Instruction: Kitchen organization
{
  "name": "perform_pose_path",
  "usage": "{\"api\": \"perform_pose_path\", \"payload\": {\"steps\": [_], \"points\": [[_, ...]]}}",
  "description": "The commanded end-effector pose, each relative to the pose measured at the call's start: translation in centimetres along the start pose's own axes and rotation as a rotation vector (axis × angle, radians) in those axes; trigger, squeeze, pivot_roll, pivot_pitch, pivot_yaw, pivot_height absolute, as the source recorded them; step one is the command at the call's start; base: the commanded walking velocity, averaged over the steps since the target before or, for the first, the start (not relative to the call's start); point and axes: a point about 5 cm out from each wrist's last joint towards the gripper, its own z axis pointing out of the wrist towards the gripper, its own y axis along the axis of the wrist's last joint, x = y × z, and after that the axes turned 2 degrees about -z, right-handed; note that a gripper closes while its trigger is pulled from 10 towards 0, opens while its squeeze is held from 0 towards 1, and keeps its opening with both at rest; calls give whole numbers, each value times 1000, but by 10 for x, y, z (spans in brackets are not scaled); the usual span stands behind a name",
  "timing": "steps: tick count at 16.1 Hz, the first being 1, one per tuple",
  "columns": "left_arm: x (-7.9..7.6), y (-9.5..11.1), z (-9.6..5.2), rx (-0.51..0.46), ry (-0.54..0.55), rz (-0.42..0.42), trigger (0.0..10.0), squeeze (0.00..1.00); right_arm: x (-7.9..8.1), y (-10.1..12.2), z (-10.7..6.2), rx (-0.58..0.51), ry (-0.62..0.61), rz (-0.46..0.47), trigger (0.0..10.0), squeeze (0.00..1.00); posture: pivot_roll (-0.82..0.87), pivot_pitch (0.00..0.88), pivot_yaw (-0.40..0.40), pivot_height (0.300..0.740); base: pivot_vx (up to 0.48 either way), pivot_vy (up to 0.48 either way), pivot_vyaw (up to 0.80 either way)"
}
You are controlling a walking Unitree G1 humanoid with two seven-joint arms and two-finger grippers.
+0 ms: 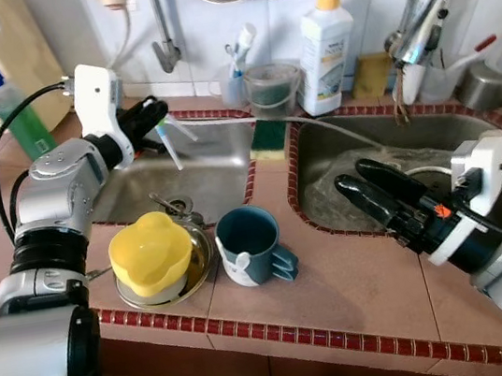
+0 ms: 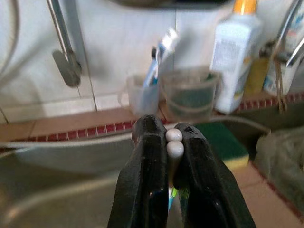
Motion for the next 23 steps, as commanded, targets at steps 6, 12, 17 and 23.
{"api": "perform_pose_path", "payload": {"steps": [6,12,17,23], "points": [[10,-16,-2,79,27,-10,10000,0,14,-5,-24,95,-26,37,10000,0,-161,153,57,740,0,0,0],[25,-33,-12,121,136,-84,10000,0,22,-8,-33,162,-21,62,10000,0,-171,170,59,740,0,0,0],[30,-49,-19,199,190,-67,10000,365,19,-6,-31,168,-21,34,10000,0,-169,170,58,740,0,0,0],[32,-43,-18,178,197,-87,10000,1000,16,-6,-28,166,-19,19,10000,0,-160,162,53,740,0,0,0]]}}
